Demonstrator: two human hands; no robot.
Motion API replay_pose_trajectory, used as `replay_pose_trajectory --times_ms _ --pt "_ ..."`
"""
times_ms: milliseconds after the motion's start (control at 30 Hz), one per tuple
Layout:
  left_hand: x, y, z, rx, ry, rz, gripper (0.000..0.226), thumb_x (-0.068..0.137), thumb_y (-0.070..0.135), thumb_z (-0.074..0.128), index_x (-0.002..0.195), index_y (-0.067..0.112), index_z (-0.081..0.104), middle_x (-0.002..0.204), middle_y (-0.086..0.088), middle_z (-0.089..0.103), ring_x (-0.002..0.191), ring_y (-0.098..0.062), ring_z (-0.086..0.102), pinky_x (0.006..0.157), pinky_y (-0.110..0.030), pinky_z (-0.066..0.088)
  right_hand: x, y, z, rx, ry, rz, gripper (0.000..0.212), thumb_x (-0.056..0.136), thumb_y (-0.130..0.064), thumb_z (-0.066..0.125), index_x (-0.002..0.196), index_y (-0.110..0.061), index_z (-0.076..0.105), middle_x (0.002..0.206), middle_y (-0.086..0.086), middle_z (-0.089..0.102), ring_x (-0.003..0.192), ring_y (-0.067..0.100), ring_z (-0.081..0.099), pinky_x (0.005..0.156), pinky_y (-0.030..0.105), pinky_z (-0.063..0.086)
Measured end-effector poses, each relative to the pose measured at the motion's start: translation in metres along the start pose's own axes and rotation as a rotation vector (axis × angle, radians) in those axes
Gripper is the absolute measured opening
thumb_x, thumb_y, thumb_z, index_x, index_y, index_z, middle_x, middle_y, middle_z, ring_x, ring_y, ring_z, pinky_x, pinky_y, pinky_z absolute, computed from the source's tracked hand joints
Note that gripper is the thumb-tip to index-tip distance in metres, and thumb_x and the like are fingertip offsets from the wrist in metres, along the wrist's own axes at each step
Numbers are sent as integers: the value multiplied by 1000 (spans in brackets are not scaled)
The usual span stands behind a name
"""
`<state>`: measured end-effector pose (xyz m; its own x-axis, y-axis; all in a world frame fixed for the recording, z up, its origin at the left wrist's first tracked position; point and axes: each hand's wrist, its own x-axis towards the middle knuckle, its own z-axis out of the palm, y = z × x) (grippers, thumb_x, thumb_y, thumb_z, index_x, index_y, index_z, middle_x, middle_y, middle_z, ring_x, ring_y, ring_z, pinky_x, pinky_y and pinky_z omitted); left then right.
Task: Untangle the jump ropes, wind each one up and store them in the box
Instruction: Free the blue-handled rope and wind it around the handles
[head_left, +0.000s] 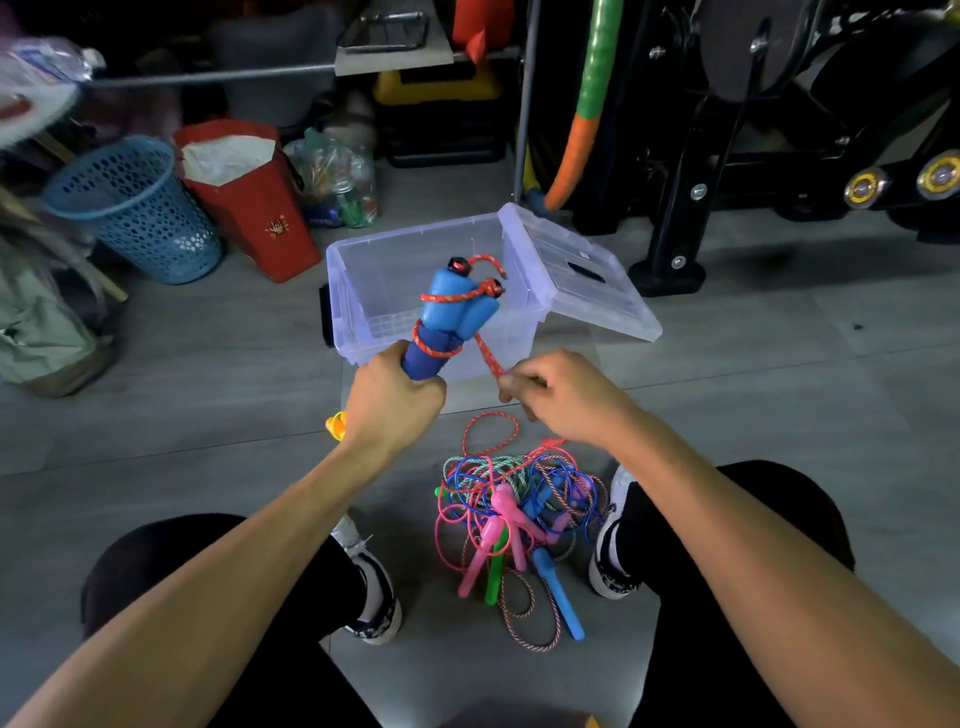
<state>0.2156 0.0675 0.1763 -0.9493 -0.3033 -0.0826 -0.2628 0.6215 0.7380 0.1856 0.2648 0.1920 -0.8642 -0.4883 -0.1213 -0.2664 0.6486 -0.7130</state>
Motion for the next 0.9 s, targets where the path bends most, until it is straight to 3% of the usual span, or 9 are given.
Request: replay_pose_trajectory --times_ms 133,267,333,433,500,600,667,767,900 --pt "9 -7 -2 661 -18 -6 23 76 24 56 97 15 54 92 -8 63 84 -35 59 66 -32 39 -7 -11 7 -181 -49 -85 33 97 -33 53 78 -6 59 64 2 56 63 24 52 60 37 40" --pt "9 -6 6 1075 -51 281 33 79 23 57 111 17 52 103 -7 63 96 -30 60 75 -34 37 -4 -22 -16 -105 20 -155 22 93 -31 59 74 -20 60 60 -3 57 54 9 47 59 30 40" --pt "11 -6 4 1138 -69 526 34 74 24 59 107 19 55 98 -6 63 91 -29 60 77 -35 36 2 -20 -30 -85 31 -170 19 91 -30 64 75 -19 64 59 -7 57 54 5 47 56 21 38" --pt "16 -13 -5 990 -84 1003 38 48 24 64 86 18 63 71 -3 59 65 -29 58 71 -34 37 23 -4 -40 -58 0 -137 24 85 -34 72 75 -13 68 61 -4 57 56 5 45 59 27 38" --pt "23 -18 -7 764 -111 1098 40 53 25 53 90 17 65 73 -2 58 67 -28 56 74 -34 37 34 13 -40 -10 -47 -68 27 82 -41 74 71 -16 67 56 -8 51 53 6 40 57 29 35" --pt "25 -13 -15 348 -91 848 36 62 18 55 97 16 67 81 1 64 74 -23 58 70 -29 43 38 33 -35 240 -116 50 38 84 -41 71 71 -8 61 57 -2 45 53 13 36 50 26 27" --pt "23 -5 -19 53 -52 593 22 66 13 62 88 15 66 71 7 63 63 -12 55 60 -25 45 39 36 -30 361 -141 91 40 86 -40 67 79 -1 62 59 5 40 52 16 32 48 25 24" --pt "30 8 -23 -304 -120 140 13 71 8 70 72 10 58 51 9 48 44 -6 37 45 -21 35 43 24 -18 350 -103 79 32 99 -35 52 77 -15 65 50 -4 38 43 11 28 48 25 24" --pt "59 4 -28 -97 -86 -123 13 74 15 65 82 7 60 65 -7 56 60 -26 48 56 -30 43 44 -3 -5 47 -55 -54 32 101 -30 47 80 -15 65 49 -9 47 45 5 41 50 23 31"
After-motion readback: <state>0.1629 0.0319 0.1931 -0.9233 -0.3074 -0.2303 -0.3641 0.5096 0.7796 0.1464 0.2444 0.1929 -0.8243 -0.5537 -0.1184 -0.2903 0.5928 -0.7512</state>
